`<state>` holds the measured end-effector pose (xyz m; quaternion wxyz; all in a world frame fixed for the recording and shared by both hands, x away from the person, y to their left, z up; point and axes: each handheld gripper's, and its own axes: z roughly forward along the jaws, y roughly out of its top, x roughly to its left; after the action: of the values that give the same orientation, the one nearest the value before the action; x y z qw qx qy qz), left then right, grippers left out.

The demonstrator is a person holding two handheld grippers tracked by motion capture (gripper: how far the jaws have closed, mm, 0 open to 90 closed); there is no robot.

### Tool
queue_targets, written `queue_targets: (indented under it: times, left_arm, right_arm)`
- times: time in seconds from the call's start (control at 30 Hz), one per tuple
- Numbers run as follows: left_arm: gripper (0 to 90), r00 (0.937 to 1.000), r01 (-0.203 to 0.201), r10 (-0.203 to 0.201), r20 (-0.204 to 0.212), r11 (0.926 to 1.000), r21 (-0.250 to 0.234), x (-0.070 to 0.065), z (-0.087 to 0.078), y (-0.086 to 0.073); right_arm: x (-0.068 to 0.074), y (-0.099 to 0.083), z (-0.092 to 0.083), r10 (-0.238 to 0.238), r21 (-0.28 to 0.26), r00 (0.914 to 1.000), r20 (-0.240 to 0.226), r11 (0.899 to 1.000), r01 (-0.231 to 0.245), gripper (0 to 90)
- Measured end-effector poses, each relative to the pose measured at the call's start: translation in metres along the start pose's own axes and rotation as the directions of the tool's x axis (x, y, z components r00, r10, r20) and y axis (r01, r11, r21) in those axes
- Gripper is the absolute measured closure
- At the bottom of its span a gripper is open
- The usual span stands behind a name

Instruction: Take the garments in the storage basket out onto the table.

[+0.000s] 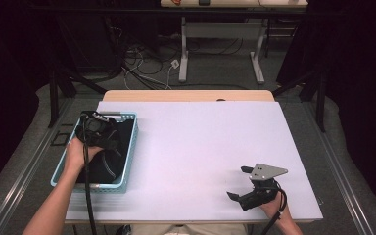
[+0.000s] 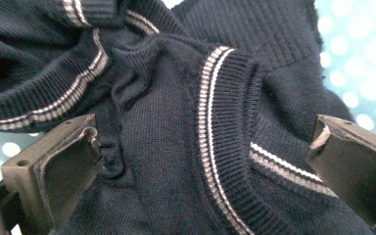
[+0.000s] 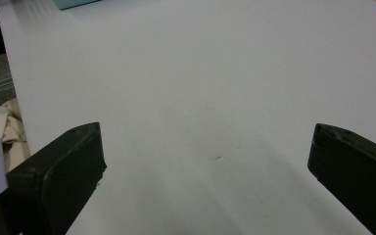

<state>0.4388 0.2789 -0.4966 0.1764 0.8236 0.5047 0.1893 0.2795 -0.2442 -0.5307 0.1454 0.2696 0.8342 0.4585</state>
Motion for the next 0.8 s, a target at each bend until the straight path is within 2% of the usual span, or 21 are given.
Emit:
queue_targets:
  times: [0.17,0.33,0.53,0.7,0.8]
  left_arm:
    - [0.0,0.9997,0.023,-0.023,0.007,0.9995,0.024,0.001,0.009,0.001]
    - [0.0,0.9993,0.036,-0.037,0.005,0.9969,0.070,0.001,0.020,-0.001]
    - [0.0,0.9955,0.070,-0.077,0.055,0.9909,0.114,0.003,0.032,-0.005]
    - [0.0,0.9964,0.049,-0.057,0.063,0.9896,0.135,0.001,0.034,-0.004]
    - [0.0,0.9951,0.057,-0.068,0.072,0.9863,0.155,0.001,0.038,-0.005]
  right_arm:
    - [0.001,0.000,0.000,0.003,-0.002,1.0000,0.003,1.000,-0.003,0.0]
    - [0.001,0.000,0.001,0.004,-0.002,1.0000,0.003,1.000,-0.004,0.0]
    - [0.002,0.000,0.001,0.005,-0.001,1.0000,0.005,1.000,-0.005,0.0]
    - [0.002,0.000,0.002,0.006,-0.009,1.0000,0.001,1.000,-0.006,0.0]
    - [0.002,0.000,0.002,0.002,-0.007,1.0000,0.004,1.000,-0.002,0.0]
